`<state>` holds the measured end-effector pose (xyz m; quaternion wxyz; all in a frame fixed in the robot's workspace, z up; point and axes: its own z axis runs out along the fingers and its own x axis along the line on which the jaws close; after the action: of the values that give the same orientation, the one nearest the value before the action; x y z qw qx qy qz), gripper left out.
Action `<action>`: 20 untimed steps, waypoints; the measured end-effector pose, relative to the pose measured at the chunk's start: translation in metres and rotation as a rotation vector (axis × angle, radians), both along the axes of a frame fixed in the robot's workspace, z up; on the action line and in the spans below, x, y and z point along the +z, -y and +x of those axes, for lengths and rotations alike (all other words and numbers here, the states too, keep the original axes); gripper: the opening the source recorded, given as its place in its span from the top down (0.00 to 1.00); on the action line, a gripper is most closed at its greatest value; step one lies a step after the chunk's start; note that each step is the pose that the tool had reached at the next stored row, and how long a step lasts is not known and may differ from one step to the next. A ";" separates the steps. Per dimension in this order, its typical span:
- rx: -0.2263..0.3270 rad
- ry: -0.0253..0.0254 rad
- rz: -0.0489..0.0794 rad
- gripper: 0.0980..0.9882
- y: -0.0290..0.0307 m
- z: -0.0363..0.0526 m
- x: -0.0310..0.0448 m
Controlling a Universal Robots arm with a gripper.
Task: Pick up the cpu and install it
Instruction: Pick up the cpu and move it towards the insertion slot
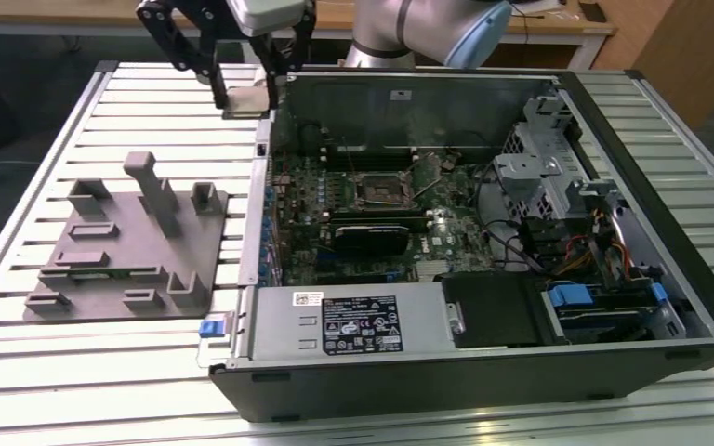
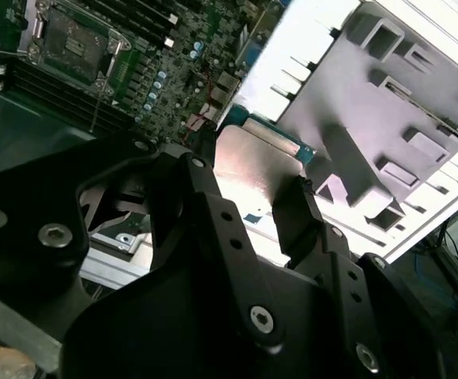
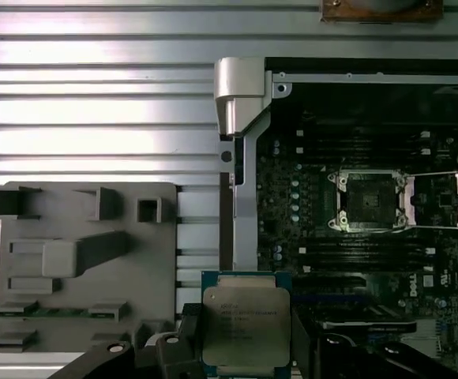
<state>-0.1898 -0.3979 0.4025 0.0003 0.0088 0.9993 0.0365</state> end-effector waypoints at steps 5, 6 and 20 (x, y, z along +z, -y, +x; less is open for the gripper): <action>0.000 0.0000 0.000 0.51 -0.0005 0.0075 -0.0004; 0.000 -0.0001 0.000 0.51 -0.0006 0.0095 -0.0005; 0.000 0.0000 0.000 0.51 -0.0029 0.0374 -0.0023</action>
<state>-0.1524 -0.3950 0.4002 0.0002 0.0088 0.9993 0.0365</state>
